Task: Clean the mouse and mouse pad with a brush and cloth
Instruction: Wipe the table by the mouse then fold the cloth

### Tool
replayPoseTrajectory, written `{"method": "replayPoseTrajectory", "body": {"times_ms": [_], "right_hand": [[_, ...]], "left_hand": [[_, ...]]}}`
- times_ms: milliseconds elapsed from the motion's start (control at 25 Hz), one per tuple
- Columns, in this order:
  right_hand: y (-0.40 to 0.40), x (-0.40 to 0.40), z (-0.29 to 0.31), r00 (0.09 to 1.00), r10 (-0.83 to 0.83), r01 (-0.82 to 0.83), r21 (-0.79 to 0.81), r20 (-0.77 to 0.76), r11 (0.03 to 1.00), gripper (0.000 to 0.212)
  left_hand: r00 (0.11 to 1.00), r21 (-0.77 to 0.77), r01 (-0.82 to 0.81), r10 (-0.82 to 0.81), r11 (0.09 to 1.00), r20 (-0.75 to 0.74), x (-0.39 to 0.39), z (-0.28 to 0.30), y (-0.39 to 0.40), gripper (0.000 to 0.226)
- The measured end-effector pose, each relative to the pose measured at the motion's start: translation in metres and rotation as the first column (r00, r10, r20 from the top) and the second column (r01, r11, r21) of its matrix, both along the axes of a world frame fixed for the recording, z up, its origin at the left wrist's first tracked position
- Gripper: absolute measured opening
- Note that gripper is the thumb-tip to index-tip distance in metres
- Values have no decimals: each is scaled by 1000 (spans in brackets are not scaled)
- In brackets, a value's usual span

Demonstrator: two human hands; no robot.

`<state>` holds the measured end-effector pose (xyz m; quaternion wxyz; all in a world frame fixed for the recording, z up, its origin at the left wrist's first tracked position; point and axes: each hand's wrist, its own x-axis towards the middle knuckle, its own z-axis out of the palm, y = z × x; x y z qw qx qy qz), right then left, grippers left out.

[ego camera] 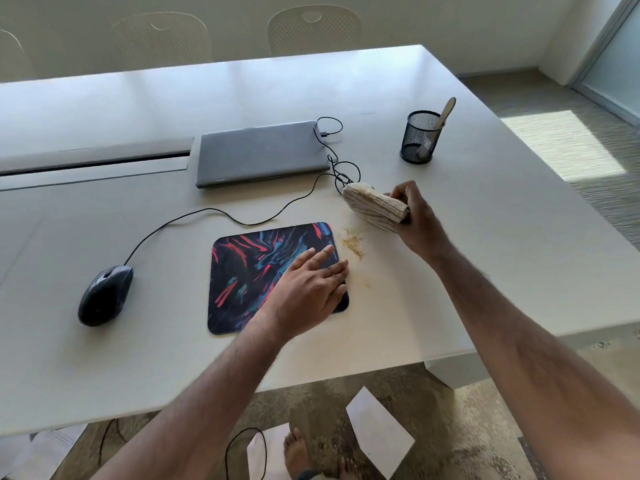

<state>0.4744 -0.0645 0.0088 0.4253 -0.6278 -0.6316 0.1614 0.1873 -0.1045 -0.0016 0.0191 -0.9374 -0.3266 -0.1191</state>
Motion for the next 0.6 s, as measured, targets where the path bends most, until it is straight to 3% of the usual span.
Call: {"method": "replayPoseTrajectory", "body": {"times_ms": [160, 280, 480, 600], "right_hand": [[10, -6, -3, 986, 1, -3, 12, 167, 1000, 48], [19, -12, -3, 955, 157, -161, -4, 253, 987, 45], [25, -17, 7, 905, 351, -341, -83, 239, 936, 38], [17, -18, 10, 886, 422, -410, -102, 193, 907, 35]], "left_hand": [[999, -14, -44, 44, 999, 4, -11, -3, -1, 44], [993, -72, -114, 116, 991, 27, -18, -1, 1, 51], [914, -208, -394, 405, 895, 12, -45, -2, 20, 67], [879, -261, -464, 476, 847, -19, -51, -7, 24, 78]]}}
